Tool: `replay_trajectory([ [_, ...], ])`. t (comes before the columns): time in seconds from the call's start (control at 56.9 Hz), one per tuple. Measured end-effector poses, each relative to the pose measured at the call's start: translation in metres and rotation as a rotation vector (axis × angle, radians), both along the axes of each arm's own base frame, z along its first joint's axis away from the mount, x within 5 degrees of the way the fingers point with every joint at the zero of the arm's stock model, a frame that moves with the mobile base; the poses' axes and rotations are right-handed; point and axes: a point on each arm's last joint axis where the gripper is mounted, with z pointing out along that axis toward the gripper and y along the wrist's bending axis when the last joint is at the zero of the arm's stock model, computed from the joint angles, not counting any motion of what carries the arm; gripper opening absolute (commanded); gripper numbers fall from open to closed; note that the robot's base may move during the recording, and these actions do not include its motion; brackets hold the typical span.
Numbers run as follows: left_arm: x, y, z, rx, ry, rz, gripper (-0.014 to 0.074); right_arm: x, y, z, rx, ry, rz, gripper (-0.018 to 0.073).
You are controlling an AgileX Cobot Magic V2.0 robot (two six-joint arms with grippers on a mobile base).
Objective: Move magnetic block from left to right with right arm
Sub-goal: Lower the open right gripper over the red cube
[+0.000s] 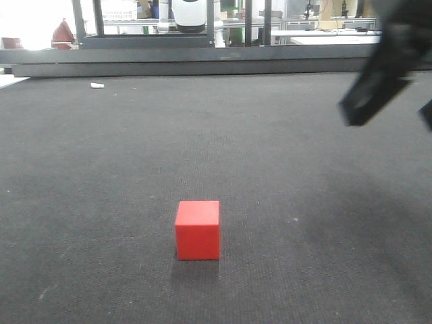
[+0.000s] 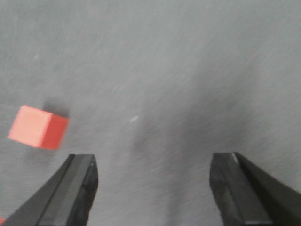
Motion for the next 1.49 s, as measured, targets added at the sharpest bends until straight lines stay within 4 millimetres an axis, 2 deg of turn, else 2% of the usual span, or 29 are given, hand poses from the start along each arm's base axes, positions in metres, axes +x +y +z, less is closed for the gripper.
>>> replay_trajectory([
  [0.211, 0.0, 0.0, 0.0, 0.0, 0.0, 0.0, -0.0126, 0.023, 0.039, -0.005, -0.039, 0.228, -0.083, 0.0609],
  [0.422, 0.0, 0.0, 0.0, 0.0, 0.0, 0.0, -0.0126, 0.042, 0.086, -0.008, -0.059, 0.308, -0.106, 0.0609],
  [0.615, 0.0, 0.0, 0.0, 0.0, 0.0, 0.0, -0.0126, 0.045, 0.124, -0.02, -0.072, 0.369, -0.118, 0.0609],
  [0.808, 0.0, 0.0, 0.0, 0.0, 0.0, 0.0, -0.0126, 0.044, 0.149, -0.029, -0.106, 0.399, -0.095, 0.0609],
  [1.16, 0.0, 0.0, 0.0, 0.0, 0.0, 0.0, -0.0126, 0.052, 0.173, -0.055, -0.153, 0.442, -0.1, 0.0609],
  [1.494, 0.0, 0.0, 0.0, 0.0, 0.0, 0.0, -0.0126, 0.059, 0.173, -0.072, -0.18, 0.473, -0.134, 0.0598],
])
